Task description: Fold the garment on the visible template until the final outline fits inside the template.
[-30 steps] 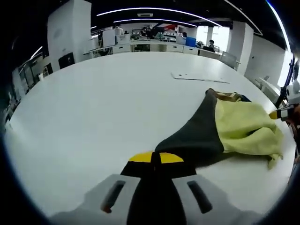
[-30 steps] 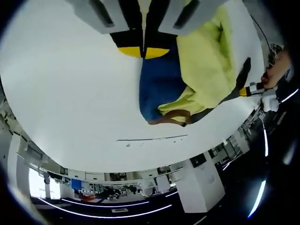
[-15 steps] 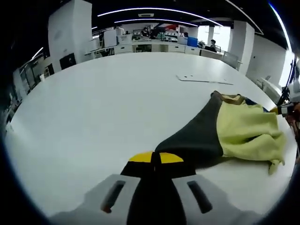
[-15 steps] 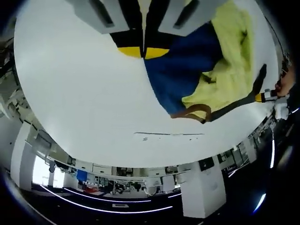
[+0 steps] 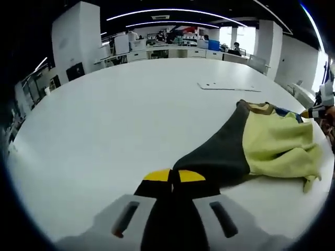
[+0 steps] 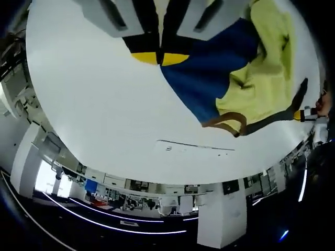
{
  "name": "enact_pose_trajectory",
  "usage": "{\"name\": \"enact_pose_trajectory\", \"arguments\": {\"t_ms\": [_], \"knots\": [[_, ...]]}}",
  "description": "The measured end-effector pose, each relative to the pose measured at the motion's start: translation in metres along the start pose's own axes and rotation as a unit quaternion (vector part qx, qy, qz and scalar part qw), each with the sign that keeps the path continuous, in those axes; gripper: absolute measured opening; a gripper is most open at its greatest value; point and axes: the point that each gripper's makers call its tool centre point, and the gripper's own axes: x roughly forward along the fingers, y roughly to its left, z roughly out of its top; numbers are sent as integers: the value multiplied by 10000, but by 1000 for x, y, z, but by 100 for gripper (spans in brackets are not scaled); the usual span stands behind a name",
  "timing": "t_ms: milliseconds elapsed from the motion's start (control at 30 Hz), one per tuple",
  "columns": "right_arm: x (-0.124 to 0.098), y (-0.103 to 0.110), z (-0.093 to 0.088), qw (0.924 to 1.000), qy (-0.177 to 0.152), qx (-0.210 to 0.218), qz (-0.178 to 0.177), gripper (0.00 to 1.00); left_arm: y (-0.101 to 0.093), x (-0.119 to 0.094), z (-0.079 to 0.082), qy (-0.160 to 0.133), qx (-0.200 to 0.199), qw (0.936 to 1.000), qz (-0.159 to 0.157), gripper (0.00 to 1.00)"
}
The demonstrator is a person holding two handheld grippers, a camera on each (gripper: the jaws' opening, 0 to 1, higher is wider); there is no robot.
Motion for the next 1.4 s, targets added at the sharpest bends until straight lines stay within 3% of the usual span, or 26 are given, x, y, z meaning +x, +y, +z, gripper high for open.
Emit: {"name": "enact_pose_trajectory", "arguments": {"t_ms": [67,100,233,367,567,633,967,1267,1400], "knots": [[-3,4,0,9988,-80,477,72,1,2,-2,2,-43,81,9999,57,14],[-5,5,-1,9979,-72,631,96,8,2,-3,3,-57,78,9999,42,16],[-15,12,-5,9983,-15,569,81,24,-7,-14,6,-186,165,9997,-42,31],[-24,20,-11,9978,63,647,109,40,-27,-27,4,-326,117,9987,-372,45],[-33,29,-23,9971,139,711,214,48,-64,-47,6,-507,290,9941,-910,60],[-36,32,-27,9967,147,758,237,49,-78,-55,8,-610,436,9915,-1065,66],[-44,51,-40,9959,185,819,334,47,-152,-85,11,-740,608,9807,-1706,75],[-44,67,-56,9962,240,768,336,44,-226,-101,4,-765,914,9673,-2239,72],[-43,72,-58,9961,218,783,329,41,-247,-104,0,-752,930,9638,-2384,70]]}}
